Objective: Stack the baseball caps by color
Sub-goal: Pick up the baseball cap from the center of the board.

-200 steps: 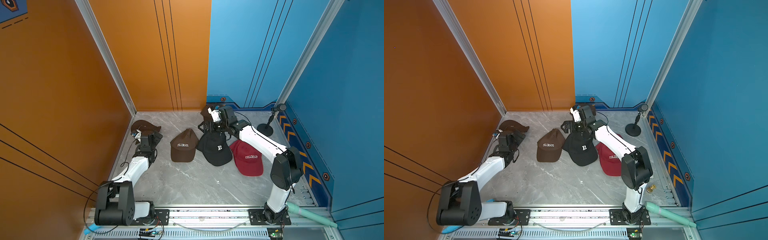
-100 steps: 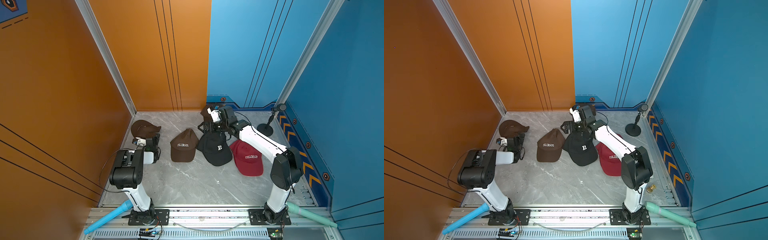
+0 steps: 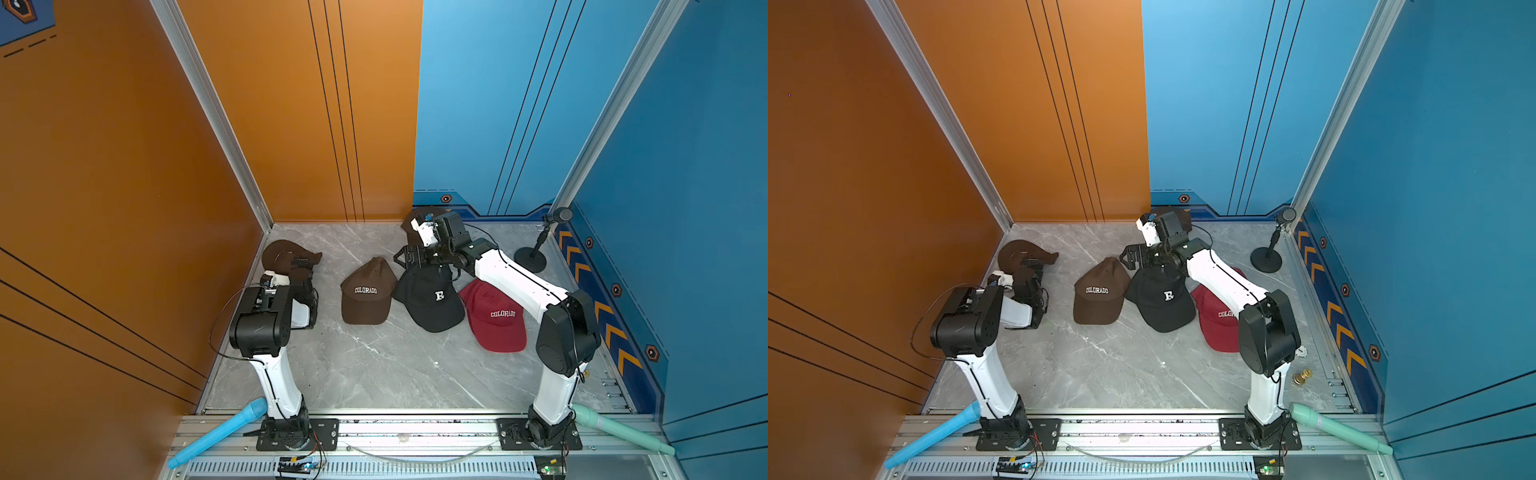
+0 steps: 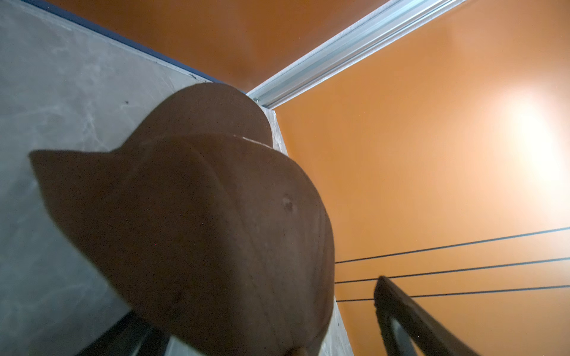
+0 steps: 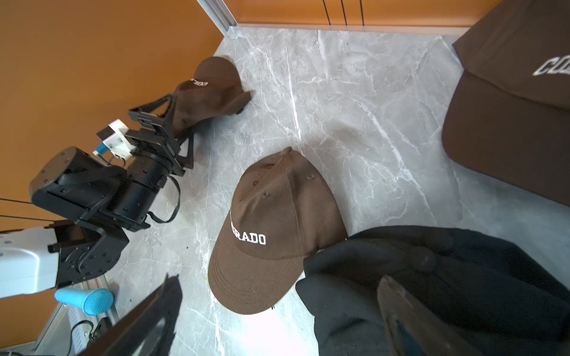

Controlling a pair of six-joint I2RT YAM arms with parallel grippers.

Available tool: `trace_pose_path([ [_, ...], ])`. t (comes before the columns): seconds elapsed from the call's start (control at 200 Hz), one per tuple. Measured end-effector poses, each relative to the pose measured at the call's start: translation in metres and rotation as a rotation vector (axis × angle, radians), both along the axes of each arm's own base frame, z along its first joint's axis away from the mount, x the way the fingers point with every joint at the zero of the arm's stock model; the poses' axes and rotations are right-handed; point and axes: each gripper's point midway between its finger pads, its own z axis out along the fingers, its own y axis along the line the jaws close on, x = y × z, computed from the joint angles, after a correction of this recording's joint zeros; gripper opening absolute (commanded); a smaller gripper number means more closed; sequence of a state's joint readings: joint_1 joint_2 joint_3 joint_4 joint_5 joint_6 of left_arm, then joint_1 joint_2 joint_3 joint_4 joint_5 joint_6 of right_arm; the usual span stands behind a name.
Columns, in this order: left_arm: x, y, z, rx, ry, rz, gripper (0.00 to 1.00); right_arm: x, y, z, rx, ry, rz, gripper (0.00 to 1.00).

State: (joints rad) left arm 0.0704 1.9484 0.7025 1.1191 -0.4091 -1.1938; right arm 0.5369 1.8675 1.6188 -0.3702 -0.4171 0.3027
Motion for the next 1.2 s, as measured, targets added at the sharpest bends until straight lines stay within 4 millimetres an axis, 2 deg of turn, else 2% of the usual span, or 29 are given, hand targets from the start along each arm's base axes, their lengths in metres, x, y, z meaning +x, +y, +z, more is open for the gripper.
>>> trace_pose_path([
  [0.095, -0.001, 0.007, -0.001, 0.001, -0.009, 0.014, 0.88, -0.001, 0.0, -0.003, -0.005, 0.009, 0.002, 1.0],
  [0.11, -0.001, 0.008, -0.001, -0.002, -0.011, 0.017, 0.83, -0.001, 0.0, -0.003, -0.005, 0.009, 0.002, 1.0],
  [0.28, 0.0, 0.015, 0.002, -0.001, -0.03, 0.025, 0.53, -0.002, 0.0, -0.004, -0.011, 0.009, 0.007, 1.0],
  [0.355, 0.002, 0.017, 0.006, 0.005, -0.036, 0.019, 0.46, -0.002, 0.0, -0.003, -0.013, 0.007, 0.01, 1.0],
  [0.456, 0.005, 0.019, 0.01, 0.009, -0.048, 0.006, 0.29, -0.002, 0.0, -0.004, -0.015, 0.005, 0.012, 1.0],
  [0.591, 0.01, 0.025, 0.017, 0.012, -0.067, -0.015, 0.0, -0.003, -0.001, -0.005, -0.019, 0.01, 0.014, 1.0],
  [0.821, 0.013, 0.027, 0.018, 0.001, -0.07, -0.074, 0.0, -0.005, -0.001, -0.007, -0.025, 0.018, 0.014, 1.0],
  [0.961, 0.014, 0.018, 0.025, -0.003, -0.044, -0.159, 0.0, -0.005, -0.001, -0.007, -0.025, 0.018, 0.016, 1.0],
  [1.051, 0.014, 0.005, 0.043, 0.013, -0.025, -0.247, 0.0, -0.007, 0.0, -0.006, -0.025, 0.017, 0.019, 1.0],
  [1.202, 0.003, -0.016, 0.098, 0.096, -0.013, -0.373, 0.0, -0.013, -0.001, -0.002, -0.023, 0.013, 0.022, 1.0],
])
